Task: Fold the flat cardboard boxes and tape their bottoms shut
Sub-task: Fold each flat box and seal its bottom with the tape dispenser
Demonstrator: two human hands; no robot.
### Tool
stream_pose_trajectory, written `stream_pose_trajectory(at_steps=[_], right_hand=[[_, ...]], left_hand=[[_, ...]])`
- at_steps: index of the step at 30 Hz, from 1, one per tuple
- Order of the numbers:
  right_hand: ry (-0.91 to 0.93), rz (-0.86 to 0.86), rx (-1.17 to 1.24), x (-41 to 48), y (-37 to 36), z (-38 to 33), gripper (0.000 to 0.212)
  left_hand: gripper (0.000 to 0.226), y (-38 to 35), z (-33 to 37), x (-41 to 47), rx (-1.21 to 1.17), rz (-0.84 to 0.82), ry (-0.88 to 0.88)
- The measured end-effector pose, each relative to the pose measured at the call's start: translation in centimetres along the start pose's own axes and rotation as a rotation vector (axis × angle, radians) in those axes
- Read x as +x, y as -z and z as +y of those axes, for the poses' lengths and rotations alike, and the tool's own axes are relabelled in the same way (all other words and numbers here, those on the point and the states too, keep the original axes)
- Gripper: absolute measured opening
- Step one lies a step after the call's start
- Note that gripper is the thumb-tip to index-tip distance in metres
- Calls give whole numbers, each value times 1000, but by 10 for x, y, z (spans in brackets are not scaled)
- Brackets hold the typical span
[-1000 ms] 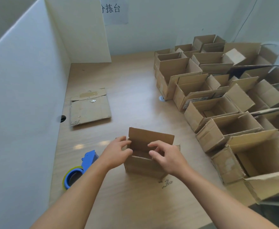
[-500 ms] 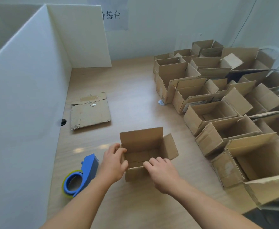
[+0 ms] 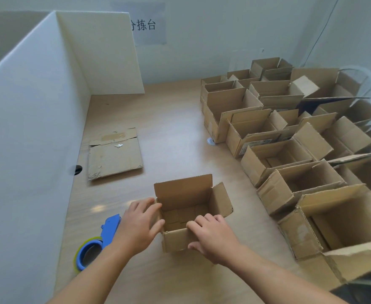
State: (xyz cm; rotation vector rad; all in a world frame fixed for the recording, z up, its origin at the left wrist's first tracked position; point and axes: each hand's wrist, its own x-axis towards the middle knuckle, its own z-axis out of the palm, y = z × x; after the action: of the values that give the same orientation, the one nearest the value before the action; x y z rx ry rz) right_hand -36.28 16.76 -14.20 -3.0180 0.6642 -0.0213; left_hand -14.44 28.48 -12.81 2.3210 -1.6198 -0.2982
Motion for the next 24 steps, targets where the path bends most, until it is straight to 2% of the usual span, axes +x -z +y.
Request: stream_pose_trajectory(at_steps=[4, 7, 11, 15, 18, 24], right_hand=[[21, 34, -70, 37, 14, 23, 47], [20, 30, -86, 77, 27, 51, 48], [-39, -13, 14, 143, 49, 86, 53], [-4, -30, 7, 225, 67, 125, 57], [13, -8, 3, 289, 75, 159, 56], [65, -71, -12, 402, 75, 216, 54]], left_hand=[[49, 24, 3, 31, 133, 18, -40], [51, 49, 3, 66, 141, 50, -35], [52, 91, -3, 123, 124, 125, -28], [49, 123, -19, 186, 216, 169, -51], [53, 132, -34, 241, 227, 150, -38], [62, 117, -66, 341, 294, 145, 1]])
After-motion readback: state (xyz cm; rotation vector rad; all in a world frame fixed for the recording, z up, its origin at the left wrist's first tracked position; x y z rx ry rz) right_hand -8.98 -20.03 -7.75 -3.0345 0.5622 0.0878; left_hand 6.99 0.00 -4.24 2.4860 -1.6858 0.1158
